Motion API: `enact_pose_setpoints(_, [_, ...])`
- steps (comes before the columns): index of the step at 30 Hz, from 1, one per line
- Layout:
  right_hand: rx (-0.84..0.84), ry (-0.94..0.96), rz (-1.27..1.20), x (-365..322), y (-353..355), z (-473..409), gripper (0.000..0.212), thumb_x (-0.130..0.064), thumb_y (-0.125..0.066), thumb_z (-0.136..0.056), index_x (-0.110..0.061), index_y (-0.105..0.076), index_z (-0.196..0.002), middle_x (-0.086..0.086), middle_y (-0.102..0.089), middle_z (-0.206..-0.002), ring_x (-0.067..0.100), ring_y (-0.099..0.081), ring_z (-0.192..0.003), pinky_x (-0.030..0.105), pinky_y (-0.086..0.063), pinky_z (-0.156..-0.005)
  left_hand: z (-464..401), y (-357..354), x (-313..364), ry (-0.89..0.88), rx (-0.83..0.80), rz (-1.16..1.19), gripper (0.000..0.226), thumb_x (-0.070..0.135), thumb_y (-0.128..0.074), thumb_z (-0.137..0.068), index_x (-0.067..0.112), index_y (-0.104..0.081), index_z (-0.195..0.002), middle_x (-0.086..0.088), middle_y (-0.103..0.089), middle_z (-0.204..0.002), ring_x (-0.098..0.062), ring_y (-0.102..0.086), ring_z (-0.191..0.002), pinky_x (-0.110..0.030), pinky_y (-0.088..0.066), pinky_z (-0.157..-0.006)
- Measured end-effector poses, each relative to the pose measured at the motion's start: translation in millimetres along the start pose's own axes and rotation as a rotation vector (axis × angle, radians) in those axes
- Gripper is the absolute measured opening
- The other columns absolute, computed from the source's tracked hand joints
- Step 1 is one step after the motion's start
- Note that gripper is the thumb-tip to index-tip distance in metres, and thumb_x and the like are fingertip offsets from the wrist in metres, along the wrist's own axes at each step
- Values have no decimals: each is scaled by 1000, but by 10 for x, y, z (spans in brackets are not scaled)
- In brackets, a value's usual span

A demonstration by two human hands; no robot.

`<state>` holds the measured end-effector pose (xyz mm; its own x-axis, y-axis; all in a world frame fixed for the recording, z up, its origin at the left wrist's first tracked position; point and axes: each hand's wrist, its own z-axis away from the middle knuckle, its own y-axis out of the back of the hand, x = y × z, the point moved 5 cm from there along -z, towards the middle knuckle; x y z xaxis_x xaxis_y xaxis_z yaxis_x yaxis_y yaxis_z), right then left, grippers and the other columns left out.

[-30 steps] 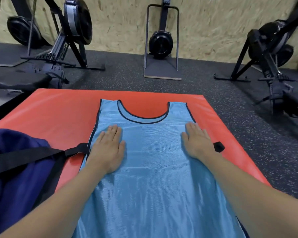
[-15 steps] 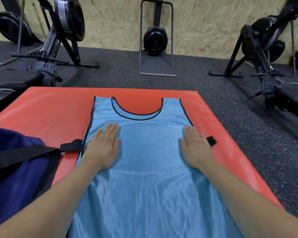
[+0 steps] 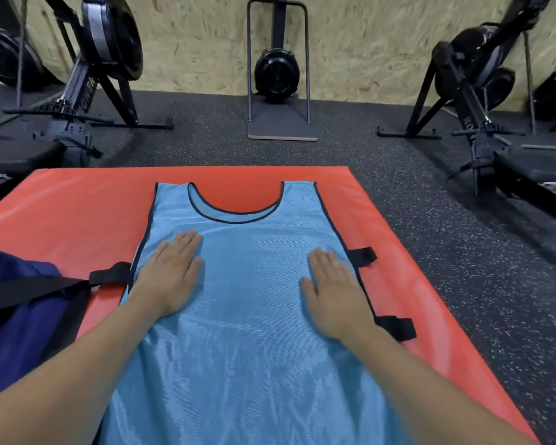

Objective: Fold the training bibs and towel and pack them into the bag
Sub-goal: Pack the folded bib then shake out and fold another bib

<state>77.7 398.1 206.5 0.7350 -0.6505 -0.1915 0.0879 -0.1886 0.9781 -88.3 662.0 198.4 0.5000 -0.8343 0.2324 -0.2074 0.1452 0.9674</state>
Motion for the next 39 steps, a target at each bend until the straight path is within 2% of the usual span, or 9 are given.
enact_pose_setpoints(7, [27,-27,-7,112,65,34,64,-46,-11,-104,-18,-6,-161,-5,-1,-168,9,5,-154,34,3,-125,-180,164,289,105,-116,-228,65,42,-13,-103,10,-10,-159,-6,-6,-168,-19,-4,-154,-38,-1,-124])
enact_pose_setpoints(9, [44,-26,3,118,78,39,66,-46,-9,-101,-18,-8,-161,-4,-2,-168,9,3,-154,34,3,-125,-203,145,761,56,-65,-155,82,53,1,-93,6,-10,-159,-9,-4,-168,-21,-3,-155,-36,3,-123])
enact_pose_setpoints(13, [81,-25,-13,123,71,43,63,-45,-18,-104,-17,-13,-160,-3,-8,-168,9,-1,-154,34,1,-125,60,-217,1579,-77,-87,-7,81,56,8,-91,13,-1,-160,0,4,-168,-12,8,-154,-32,10,-122])
enact_pose_setpoints(16, [94,-25,11,132,64,30,64,-46,-15,-102,-17,-14,-160,-3,-10,-167,10,-3,-154,34,0,-126,89,-185,1237,-23,-66,-26,95,63,15,-79,17,-5,-160,3,0,-168,-10,5,-154,-30,10,-121])
enact_pose_setpoints(22, [104,-38,11,141,33,31,65,-47,-13,-102,-18,-13,-160,-4,-9,-167,9,-2,-154,35,-1,-126,173,202,-145,193,-6,-94,76,54,-4,-100,7,-20,-157,-12,-17,-166,-21,-10,-154,-38,-6,-125])
enact_pose_setpoints(26, [92,-48,34,122,39,27,63,-45,-19,-104,-18,-16,-160,-4,-11,-167,10,-4,-154,35,-2,-126,438,52,803,59,25,16,95,62,10,-85,6,-12,-158,-11,-5,-167,-23,-5,-155,-23,18,-117])
enact_pose_setpoints(29, [90,-52,33,119,55,40,62,-44,-19,-103,-18,-19,-159,-3,-14,-167,10,-7,-154,34,-1,-125,723,-232,1546,-99,-2,54,105,67,30,-82,9,-14,-158,-6,-8,-167,-17,-4,-154,-27,14,-120])
enact_pose_setpoints(36, [46,-32,39,116,54,29,62,-46,-18,-104,-18,-14,-160,-4,-9,-168,11,-2,-154,35,-1,-126,1138,168,120,140,39,-73,95,64,8,-84,10,-12,-159,-5,-5,-167,-16,0,-155,-30,8,-123])
enact_pose_setpoints(39, [8,-40,45,115,37,19,62,-44,-19,-105,-17,-14,-160,-3,-9,-168,11,-3,-154,36,-1,-126,1292,245,190,81,49,-137,90,59,7,-94,2,-23,-155,-12,-19,-164,-23,-13,-154,-30,9,-122])
